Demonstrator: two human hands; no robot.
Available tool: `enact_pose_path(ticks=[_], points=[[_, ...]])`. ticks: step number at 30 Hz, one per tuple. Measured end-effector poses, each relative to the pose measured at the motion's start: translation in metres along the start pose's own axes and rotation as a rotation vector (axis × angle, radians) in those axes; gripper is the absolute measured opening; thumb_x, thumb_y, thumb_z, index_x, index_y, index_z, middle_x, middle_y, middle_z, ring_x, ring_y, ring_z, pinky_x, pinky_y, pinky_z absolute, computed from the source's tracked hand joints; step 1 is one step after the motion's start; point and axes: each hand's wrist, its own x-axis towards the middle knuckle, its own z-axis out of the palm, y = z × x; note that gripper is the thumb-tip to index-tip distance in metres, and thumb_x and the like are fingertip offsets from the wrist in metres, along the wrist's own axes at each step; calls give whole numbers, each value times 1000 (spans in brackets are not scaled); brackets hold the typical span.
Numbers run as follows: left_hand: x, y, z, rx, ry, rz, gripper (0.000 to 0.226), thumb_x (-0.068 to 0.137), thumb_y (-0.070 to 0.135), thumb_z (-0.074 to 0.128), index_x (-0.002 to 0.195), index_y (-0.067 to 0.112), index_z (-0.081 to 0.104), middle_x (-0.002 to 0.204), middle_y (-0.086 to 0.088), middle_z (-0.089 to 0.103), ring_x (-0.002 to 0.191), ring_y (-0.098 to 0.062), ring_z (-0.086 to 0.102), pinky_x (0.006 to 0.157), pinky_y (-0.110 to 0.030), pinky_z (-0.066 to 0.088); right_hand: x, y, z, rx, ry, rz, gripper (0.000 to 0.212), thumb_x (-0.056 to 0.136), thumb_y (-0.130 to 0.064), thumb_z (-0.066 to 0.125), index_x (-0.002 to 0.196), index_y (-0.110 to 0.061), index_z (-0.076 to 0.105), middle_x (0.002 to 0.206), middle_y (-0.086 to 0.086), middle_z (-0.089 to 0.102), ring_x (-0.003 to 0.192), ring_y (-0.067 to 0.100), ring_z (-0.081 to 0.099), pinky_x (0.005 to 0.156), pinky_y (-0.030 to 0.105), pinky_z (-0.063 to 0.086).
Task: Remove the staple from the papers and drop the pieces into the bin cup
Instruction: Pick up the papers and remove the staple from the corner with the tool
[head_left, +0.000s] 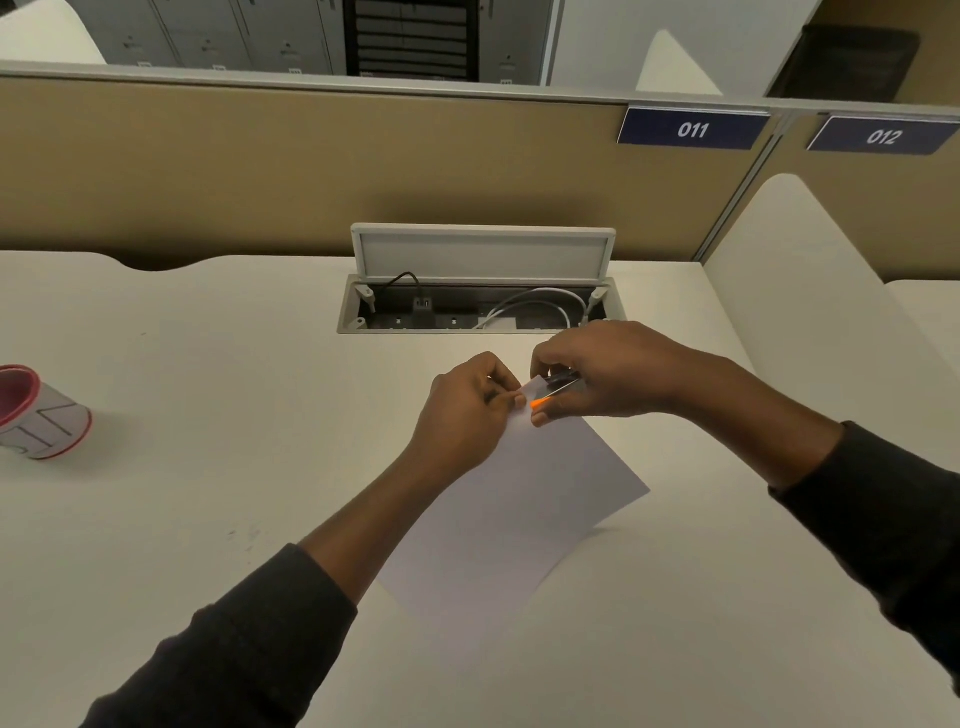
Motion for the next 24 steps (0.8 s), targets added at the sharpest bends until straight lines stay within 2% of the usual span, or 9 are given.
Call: enact_pose_path(ticks=[13,18,24], points=[[-1,3,-2,-12,-2,37,8,95,18,66,95,10,68,85,1,64,78,-15,60,68,-23,49,-1,-1,-3,8,41,-24,43,84,-62,63,111,-29,62,109,-9,66,94,12,54,74,31,50],[1,1,-2,-7,3,37,4,96,16,64,94,13,67,86,3,64,76,-13,59,66,-18,48,0,-1,-3,15,50,-22,42,83,-62,64,110,-30,63,109,-10,66,92,11,53,73,31,50],[3,0,-1,-4,1,35,3,96,16,65,93,16,66,87,3,64,78,-13,60,68,-19,49,1,-2,-2,12,58,-18,40,82,-61,66,109,-31,63,109,-11,66,91,9,53,75,32,52]])
